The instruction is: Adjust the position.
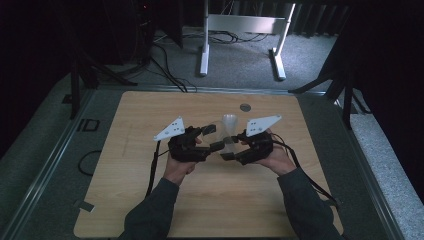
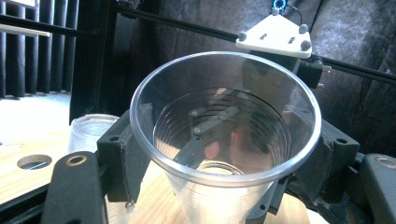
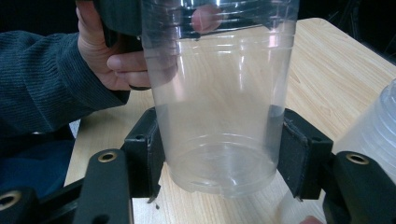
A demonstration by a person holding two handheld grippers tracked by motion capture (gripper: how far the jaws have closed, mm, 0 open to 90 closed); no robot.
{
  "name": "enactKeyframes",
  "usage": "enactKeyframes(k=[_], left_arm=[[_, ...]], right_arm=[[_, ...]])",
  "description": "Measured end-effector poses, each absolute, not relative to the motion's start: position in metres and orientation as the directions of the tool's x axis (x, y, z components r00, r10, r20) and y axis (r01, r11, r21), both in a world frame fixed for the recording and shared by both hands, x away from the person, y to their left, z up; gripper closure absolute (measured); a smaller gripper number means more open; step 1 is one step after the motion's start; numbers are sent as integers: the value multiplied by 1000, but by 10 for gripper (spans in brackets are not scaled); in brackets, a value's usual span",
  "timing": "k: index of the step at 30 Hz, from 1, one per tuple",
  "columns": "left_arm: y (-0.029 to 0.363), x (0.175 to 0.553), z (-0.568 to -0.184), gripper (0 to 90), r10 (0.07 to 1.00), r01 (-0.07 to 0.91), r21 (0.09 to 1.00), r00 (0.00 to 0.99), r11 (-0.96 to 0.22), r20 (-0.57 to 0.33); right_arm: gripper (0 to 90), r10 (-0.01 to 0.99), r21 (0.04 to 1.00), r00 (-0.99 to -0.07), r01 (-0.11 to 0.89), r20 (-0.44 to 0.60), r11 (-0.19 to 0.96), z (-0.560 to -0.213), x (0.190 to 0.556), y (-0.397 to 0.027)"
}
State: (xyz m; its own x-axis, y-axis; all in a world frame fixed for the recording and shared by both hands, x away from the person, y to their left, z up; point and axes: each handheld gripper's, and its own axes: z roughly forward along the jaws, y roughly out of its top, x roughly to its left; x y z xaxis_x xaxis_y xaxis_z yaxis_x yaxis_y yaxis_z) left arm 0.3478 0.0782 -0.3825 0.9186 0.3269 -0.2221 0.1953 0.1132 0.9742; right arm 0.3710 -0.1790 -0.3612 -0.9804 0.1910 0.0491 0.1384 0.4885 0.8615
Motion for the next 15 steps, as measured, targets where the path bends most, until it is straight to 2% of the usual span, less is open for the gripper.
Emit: enactKeyframes(k=[5,15], left_arm=[[78,348,-383,280,328,194,975,919,108,-219],[83,348,-382,282,365,189,977,907,94,-211]], right_arm=[[380,187,860,-982,132,43,494,-361,371,-179],[247,227,863,-973,137,26,486,-358,371,-183]])
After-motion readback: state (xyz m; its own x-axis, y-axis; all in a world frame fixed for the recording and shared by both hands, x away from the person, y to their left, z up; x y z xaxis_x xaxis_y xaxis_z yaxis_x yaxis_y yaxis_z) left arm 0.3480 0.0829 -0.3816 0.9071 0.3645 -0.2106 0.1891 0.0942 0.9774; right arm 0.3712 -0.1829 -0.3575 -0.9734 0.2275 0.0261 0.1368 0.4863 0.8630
